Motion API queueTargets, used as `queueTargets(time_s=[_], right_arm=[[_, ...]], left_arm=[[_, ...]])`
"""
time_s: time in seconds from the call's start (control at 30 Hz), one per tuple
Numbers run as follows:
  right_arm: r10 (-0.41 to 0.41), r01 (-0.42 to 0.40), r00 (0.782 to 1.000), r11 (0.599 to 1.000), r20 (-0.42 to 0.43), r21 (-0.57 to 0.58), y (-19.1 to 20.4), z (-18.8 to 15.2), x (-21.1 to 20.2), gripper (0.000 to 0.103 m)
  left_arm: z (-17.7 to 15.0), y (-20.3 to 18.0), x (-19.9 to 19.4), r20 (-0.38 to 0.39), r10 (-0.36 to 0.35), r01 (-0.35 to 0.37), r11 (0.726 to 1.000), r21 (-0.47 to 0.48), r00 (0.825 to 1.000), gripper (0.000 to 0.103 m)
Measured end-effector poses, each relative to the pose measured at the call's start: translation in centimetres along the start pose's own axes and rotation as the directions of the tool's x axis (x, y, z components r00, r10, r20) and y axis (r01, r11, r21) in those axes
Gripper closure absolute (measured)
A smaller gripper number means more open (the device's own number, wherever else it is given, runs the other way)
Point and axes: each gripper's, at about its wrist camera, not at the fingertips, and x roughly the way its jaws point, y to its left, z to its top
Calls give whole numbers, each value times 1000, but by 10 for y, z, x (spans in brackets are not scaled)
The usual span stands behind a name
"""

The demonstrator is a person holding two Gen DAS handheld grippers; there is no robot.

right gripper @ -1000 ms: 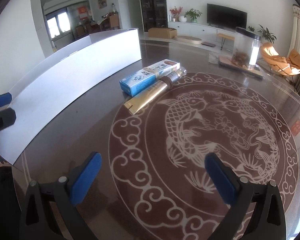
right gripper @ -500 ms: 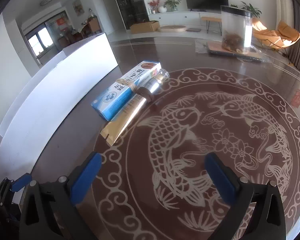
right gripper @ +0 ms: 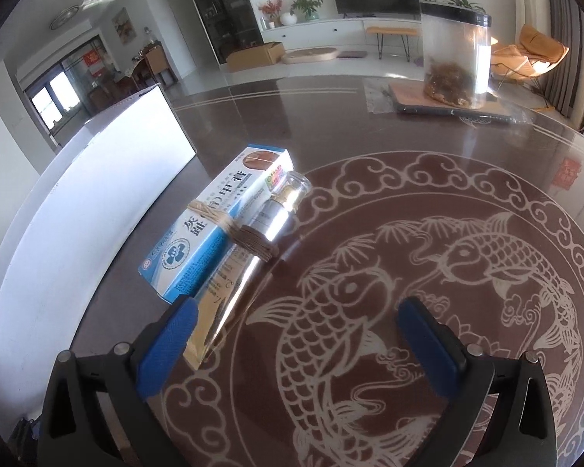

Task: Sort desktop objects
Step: 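Close the right tool on the gold tube with silver cap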

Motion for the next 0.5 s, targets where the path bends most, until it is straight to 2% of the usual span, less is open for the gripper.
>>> queueTargets(time_s=[0.1, 0.17, 0.27, 0.33, 0.37, 0.4, 0.47, 0.5], right_arm=[[-67, 67, 998, 997, 5, -33, 11, 8, 13, 0], [-71, 71, 997, 997, 4, -28, 13, 14, 21, 0], [-121, 122, 993, 990, 6, -66, 23, 19, 30, 1], [-138, 138, 990, 983, 9, -120, 31, 19, 33, 7], [-138, 139, 990, 980, 19, -141, 35, 18, 32, 22], [-131, 135, 991, 980, 33, -147, 36, 18, 29, 40], [-137, 141, 990, 978, 42, -151, 38, 17, 25, 61], [-136, 141, 990, 978, 42, -152, 37, 16, 23, 67]], left_arm=[[0, -4, 1, -1, 8, -8, 1000, 22, 1000, 13], [-1, -7, 0, -1, 7, -7, 999, 38, 1000, 13], [-2, -15, 1, -2, 10, -10, 997, 74, 1000, 13], [-4, -20, 2, -3, 15, -14, 995, 100, 1000, 13], [-4, -22, 3, -3, 17, -16, 994, 112, 1000, 13], [-5, -24, 3, -3, 19, -19, 992, 122, 1000, 13], [-5, -27, 4, -1, 22, -22, 990, 139, 1000, 12], [-5, -28, 4, -1, 19, -19, 990, 142, 1000, 12]])
